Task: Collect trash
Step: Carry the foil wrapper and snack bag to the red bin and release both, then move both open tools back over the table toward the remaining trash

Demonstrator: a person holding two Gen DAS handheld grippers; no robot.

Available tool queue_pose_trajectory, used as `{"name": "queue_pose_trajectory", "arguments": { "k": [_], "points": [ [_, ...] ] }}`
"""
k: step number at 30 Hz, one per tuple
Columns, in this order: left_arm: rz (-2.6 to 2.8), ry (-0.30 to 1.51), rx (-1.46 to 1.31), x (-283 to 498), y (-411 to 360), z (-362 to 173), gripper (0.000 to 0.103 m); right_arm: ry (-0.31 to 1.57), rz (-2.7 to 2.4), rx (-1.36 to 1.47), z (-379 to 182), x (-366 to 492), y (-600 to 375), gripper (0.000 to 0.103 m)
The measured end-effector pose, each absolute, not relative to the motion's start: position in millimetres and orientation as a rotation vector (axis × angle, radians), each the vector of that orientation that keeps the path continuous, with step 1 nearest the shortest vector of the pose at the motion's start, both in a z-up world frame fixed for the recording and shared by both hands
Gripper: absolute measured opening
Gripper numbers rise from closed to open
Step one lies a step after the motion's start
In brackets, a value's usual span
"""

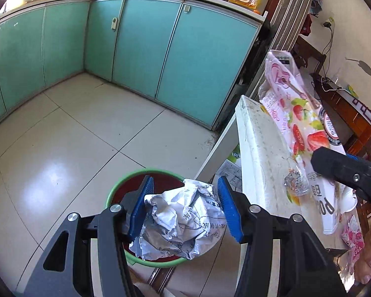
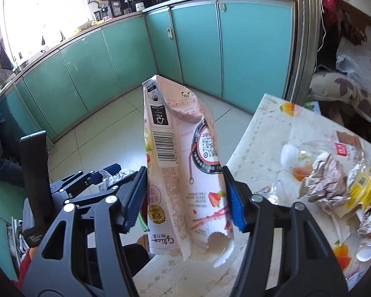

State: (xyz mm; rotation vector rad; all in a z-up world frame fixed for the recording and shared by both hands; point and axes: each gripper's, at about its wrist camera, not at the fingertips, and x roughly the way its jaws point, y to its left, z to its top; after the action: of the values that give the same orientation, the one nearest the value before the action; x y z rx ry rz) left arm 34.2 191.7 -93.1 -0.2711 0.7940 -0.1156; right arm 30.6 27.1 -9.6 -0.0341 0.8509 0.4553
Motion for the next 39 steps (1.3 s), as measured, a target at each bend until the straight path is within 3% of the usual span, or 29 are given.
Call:
{"name": "queue_pose_trajectory", "arguments": {
  "k": [13,14,15,17,28,39],
  "points": [
    [-0.065,0.931,-0.337,61,200,-133,0.055,1.019,0.455,0.135,-54,99,49,0.059],
    [-0.066,0.938,-0.340,62,199,-134,0.060,1.016,0.443,0.138,-54,101,49,0.059],
    [-0.058,0.941,-0.338,62,200,-135,0.072,1.017,0.435,0.148,-54,104,47,0.065],
    [-0.035,0.924,-0.335,62,199,-134,0.081,1.019,0.430,0.187,-51,104,41,0.068],
    [-0.094,0.829,-0.334,55,178,-104,0.086,0.872,0.439,0.245,5,34,-32,0.074],
    [-0.329,0.717,-0.169,23,87,-58,0.092,0.751,0.192,0.070,27,-52,-138,0.074]
  ]
}}
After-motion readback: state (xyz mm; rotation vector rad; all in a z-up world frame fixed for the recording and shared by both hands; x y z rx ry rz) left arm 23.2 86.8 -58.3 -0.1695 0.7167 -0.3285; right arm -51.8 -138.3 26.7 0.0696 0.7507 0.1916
